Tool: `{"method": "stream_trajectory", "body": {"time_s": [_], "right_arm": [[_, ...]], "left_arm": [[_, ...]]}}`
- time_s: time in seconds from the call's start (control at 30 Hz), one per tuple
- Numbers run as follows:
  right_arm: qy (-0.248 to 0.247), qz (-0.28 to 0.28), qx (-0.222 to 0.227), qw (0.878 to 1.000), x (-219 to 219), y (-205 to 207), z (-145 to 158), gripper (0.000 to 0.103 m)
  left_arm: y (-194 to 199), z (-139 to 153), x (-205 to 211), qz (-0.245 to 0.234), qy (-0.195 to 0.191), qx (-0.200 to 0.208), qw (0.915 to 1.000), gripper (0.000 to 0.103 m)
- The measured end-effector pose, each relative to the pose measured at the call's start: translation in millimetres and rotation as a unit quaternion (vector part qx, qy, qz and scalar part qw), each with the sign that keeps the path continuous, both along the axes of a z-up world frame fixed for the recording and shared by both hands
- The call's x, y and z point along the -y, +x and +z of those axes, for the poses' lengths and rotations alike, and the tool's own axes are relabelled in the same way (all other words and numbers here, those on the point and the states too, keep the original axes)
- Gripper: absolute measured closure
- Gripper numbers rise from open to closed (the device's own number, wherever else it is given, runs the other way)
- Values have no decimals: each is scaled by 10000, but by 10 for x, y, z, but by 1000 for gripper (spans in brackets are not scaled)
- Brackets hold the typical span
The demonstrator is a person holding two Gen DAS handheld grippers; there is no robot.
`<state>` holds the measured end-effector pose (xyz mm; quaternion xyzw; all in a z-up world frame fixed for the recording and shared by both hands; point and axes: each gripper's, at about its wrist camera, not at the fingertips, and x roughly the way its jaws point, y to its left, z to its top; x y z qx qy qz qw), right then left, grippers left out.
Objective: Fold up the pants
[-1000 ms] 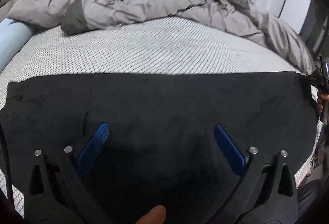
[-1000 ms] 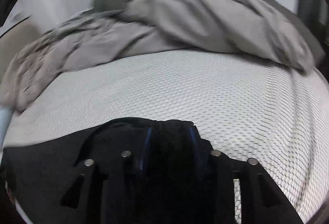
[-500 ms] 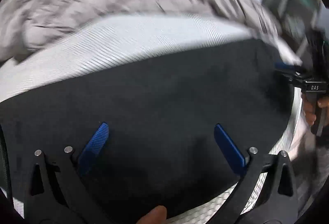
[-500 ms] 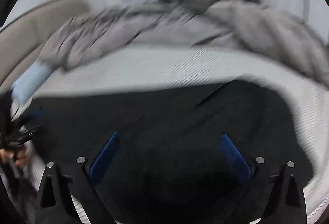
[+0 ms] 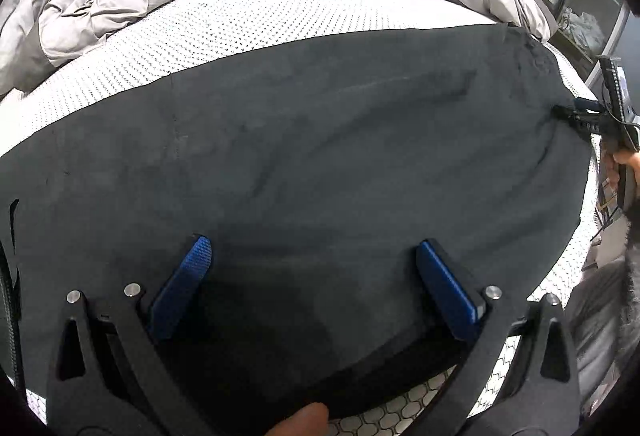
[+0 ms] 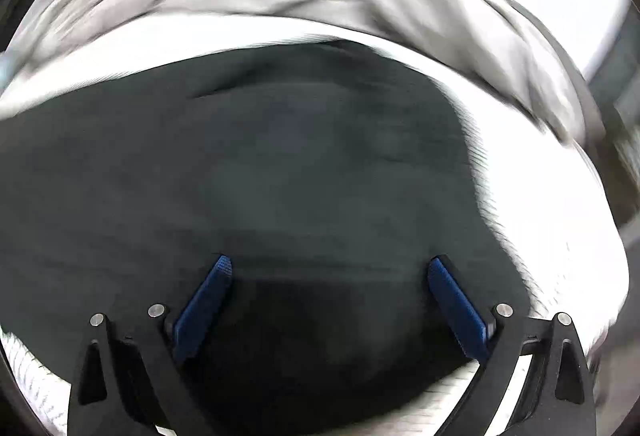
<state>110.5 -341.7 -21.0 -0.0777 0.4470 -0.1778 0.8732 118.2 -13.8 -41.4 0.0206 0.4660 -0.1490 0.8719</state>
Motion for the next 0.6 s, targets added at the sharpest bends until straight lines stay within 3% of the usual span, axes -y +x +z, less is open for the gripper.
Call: {"method": "stream_trajectory", "body": {"time_s": [0.03,0.13,0.3,0.43,0.47,0.53,0.6], "right_arm": [[-170,-297,30,9994,110,-10,15,3],[-141,-241,200,9994,70,-67,113,3],[448,1042,588,9918,-604,-15,373,3],[1191,2039,90,9717,-1201,415,201,3],[1245,2137,-67,9689,-1279,520,115,3],[1022,2192,-481,9691,-1387,719,-64,3],[727,2206,-468,9715,-1283,707,-108,3]], "left_arm": [[12,10,12,13,32,-2,10000,1],[-7,139,56,44,-60,-1,10000,1],[85,475,203,6,-382,412,9984,1],[424,331,432,-103,-244,98,9996,1],[522,229,461,-146,-61,-22,9999,1],[636,71,370,97,209,-261,9994,1],[633,62,230,160,-45,-295,9994,1]]}}
